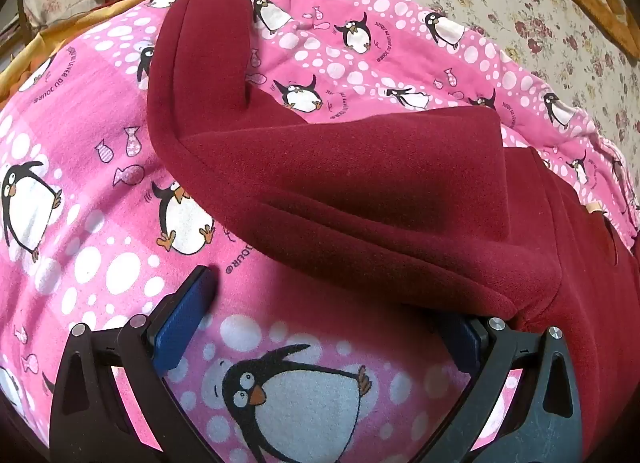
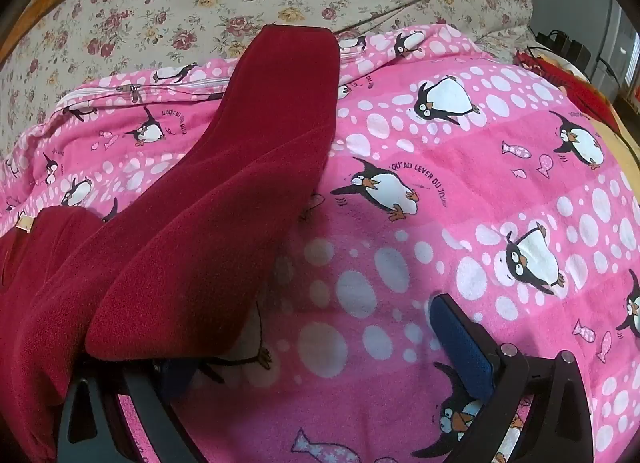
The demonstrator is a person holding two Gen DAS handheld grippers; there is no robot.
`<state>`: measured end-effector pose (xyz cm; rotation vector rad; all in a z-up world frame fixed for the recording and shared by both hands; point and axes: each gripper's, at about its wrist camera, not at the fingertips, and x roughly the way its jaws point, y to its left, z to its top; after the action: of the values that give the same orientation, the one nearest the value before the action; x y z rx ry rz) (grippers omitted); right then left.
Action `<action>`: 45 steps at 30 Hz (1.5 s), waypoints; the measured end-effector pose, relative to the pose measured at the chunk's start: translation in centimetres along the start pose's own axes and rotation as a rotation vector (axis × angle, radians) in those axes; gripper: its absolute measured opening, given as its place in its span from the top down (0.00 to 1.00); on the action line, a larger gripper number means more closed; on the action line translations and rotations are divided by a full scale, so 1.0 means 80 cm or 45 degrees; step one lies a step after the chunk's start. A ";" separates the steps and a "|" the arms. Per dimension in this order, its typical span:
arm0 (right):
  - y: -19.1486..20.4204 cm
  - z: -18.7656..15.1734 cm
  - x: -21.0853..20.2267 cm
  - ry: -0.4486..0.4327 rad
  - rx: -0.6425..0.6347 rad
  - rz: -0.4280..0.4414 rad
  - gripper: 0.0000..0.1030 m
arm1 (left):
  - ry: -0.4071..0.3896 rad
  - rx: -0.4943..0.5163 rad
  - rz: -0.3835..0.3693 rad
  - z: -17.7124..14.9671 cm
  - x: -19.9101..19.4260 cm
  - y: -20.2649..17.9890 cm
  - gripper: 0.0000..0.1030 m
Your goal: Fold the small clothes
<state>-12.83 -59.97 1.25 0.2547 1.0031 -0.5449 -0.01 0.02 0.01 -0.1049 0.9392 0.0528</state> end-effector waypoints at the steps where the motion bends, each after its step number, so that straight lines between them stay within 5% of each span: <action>1: 0.000 0.000 0.000 0.000 0.000 0.000 0.00 | 0.002 0.006 0.008 0.000 0.000 -0.001 0.01; 20: 0.000 0.000 0.000 0.000 -0.001 -0.002 0.00 | 0.006 -0.003 0.011 0.000 0.000 -0.001 0.00; 27: 0.002 0.000 -0.006 0.049 0.024 0.008 0.00 | 0.120 0.041 -0.021 0.003 -0.007 0.001 0.00; 31: 0.015 -0.017 -0.047 0.066 -0.027 0.081 0.00 | 0.168 0.047 -0.060 -0.001 -0.026 0.005 0.01; 37: 0.048 -0.054 -0.149 0.002 -0.123 0.259 0.00 | 0.102 -0.065 -0.153 -0.013 -0.081 0.012 0.01; 45: 0.101 -0.093 -0.257 -0.027 -0.285 0.486 0.00 | -0.011 0.132 -0.192 -0.025 -0.153 -0.021 0.01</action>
<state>-22.51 -43.37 14.53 0.2326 0.9562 -0.0866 -8.70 -1.83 8.86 -0.0789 0.9212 -0.1346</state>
